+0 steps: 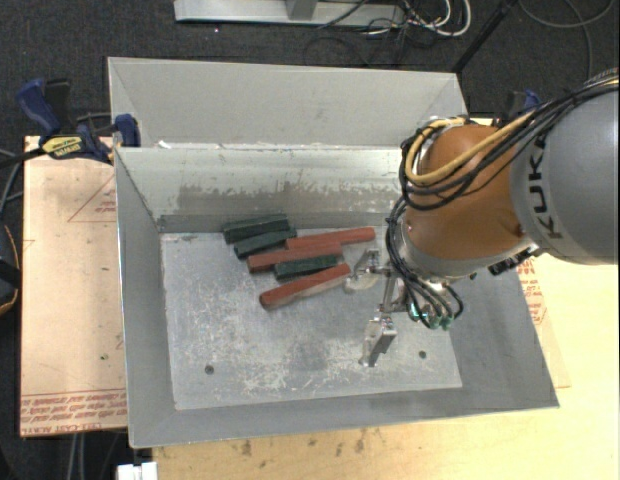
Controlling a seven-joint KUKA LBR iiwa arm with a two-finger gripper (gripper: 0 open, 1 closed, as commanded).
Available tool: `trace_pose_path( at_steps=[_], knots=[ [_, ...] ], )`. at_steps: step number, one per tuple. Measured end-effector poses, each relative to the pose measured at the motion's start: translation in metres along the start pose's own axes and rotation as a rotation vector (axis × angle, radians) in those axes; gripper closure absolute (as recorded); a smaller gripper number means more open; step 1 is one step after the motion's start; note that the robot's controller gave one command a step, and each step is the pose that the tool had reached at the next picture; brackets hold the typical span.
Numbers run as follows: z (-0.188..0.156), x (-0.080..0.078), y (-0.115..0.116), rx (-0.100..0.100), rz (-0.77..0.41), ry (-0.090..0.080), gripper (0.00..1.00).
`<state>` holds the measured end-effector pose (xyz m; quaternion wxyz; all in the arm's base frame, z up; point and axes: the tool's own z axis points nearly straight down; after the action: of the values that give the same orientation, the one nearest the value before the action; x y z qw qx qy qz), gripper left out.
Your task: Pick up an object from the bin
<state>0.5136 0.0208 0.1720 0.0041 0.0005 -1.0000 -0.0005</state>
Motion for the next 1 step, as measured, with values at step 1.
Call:
trace_pose_path(
  at_steps=[1],
  knots=[
    [-0.004,-0.0018,-0.0001,0.0,0.001,-0.008,0.0]
  ],
)
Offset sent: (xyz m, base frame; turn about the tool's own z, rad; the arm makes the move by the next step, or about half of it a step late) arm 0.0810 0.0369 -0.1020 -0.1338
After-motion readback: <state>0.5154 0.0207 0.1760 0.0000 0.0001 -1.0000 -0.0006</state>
